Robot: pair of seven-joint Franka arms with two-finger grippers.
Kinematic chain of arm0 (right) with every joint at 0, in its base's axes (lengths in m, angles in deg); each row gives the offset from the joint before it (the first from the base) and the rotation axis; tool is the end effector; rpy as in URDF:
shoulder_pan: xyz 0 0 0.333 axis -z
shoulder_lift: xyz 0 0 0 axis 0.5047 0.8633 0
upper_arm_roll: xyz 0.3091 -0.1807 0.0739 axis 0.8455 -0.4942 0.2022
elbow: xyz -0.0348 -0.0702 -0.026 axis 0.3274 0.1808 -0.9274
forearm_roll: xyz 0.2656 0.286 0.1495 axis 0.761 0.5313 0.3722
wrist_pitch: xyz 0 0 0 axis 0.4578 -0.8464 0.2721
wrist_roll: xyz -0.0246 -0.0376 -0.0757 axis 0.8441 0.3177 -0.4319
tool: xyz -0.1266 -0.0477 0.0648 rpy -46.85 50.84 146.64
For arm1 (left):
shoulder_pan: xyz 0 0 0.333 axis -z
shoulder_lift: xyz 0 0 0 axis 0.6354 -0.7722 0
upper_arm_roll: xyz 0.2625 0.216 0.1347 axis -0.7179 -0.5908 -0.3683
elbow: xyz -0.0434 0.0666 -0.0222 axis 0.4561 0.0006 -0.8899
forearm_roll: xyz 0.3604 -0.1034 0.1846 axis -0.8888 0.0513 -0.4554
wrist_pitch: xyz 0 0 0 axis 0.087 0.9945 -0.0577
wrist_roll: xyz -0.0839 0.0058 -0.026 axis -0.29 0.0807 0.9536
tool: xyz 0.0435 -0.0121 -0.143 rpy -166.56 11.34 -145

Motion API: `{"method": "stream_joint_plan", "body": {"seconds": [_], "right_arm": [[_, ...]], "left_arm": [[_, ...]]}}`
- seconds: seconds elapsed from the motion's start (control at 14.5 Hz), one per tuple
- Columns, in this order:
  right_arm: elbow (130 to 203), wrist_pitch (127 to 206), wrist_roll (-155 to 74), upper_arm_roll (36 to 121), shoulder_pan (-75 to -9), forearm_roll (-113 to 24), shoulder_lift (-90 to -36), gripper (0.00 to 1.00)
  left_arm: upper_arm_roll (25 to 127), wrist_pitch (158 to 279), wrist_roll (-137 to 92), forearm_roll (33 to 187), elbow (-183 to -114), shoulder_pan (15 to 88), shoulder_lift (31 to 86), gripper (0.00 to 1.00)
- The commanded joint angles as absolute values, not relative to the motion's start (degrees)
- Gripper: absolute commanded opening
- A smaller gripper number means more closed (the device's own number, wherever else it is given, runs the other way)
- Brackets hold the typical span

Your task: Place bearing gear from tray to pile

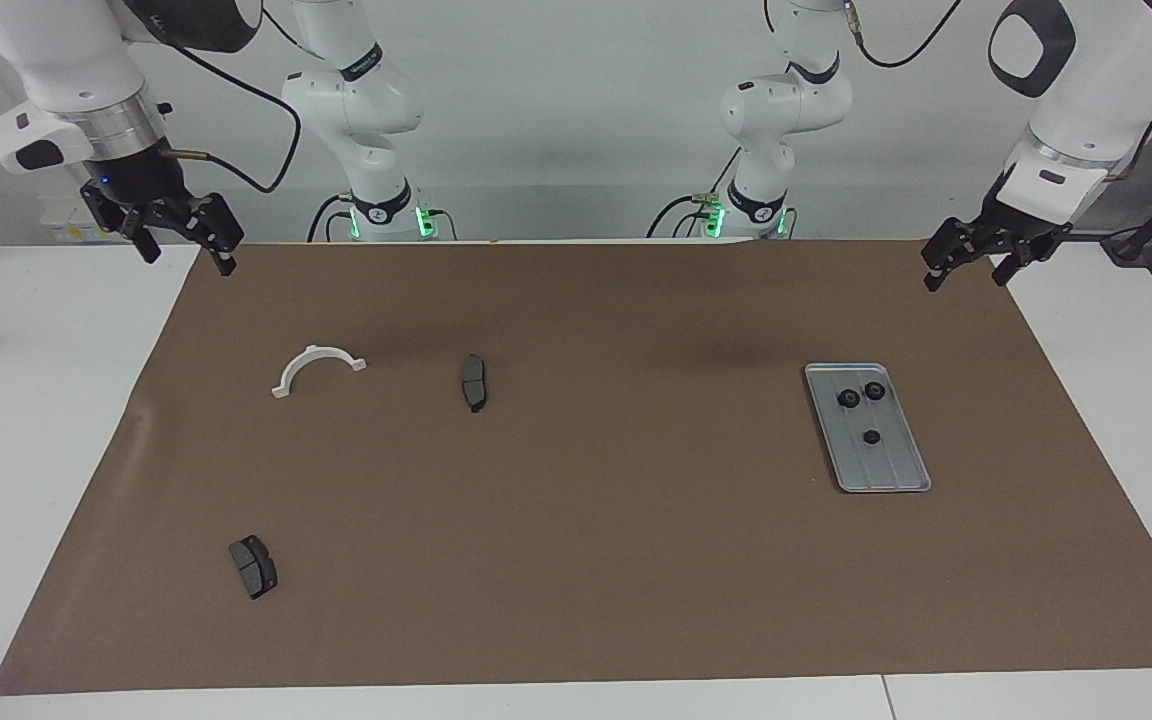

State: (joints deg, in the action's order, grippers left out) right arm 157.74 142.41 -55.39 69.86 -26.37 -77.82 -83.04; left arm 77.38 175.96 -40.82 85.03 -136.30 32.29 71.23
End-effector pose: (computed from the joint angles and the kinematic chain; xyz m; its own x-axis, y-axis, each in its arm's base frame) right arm 0.5545 -0.0590 0.6400 0.9755 -0.2131 0.0540 -0.2152 -0.9758 0.0375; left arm 0.5705 0.0278 0.6063 0.9996 0.0056 0.0275 0.0056 -1.0000 0.0002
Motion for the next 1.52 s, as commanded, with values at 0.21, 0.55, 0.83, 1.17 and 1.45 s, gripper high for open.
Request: {"method": "stream_joint_plan", "body": {"seconds": [0.21, 0.55, 0.83, 1.17, 1.45], "right_arm": [[158.0, 140.0, -55.6, 69.8, -26.5, -77.7, -83.5, 1.0], [158.0, 139.5, -55.0, 69.8, -26.5, -77.7, -83.6, 1.0], [158.4, 139.6, -55.0, 69.8, -26.5, -77.7, -83.7, 1.0], [158.9, 140.0, -54.9, 69.8, -26.1, -77.7, -83.9, 1.0], [159.5, 139.9, -54.6, 69.8, -26.2, -77.7, -84.2, 1.0]], "left_arm": [[77.1, 175.2, -42.4, 84.9, -137.8, 32.3, 72.7, 1.0], [77.1, 176.0, -42.3, 84.9, -140.0, 31.7, 73.3, 1.0], [77.0, 180.3, -42.4, 84.9, -144.1, 31.5, 73.0, 1.0], [76.9, 189.3, -42.2, 84.9, -148.2, 31.5, 68.9, 1.0], [77.0, 198.2, -42.2, 84.9, -152.5, 31.5, 65.5, 1.0]]}}
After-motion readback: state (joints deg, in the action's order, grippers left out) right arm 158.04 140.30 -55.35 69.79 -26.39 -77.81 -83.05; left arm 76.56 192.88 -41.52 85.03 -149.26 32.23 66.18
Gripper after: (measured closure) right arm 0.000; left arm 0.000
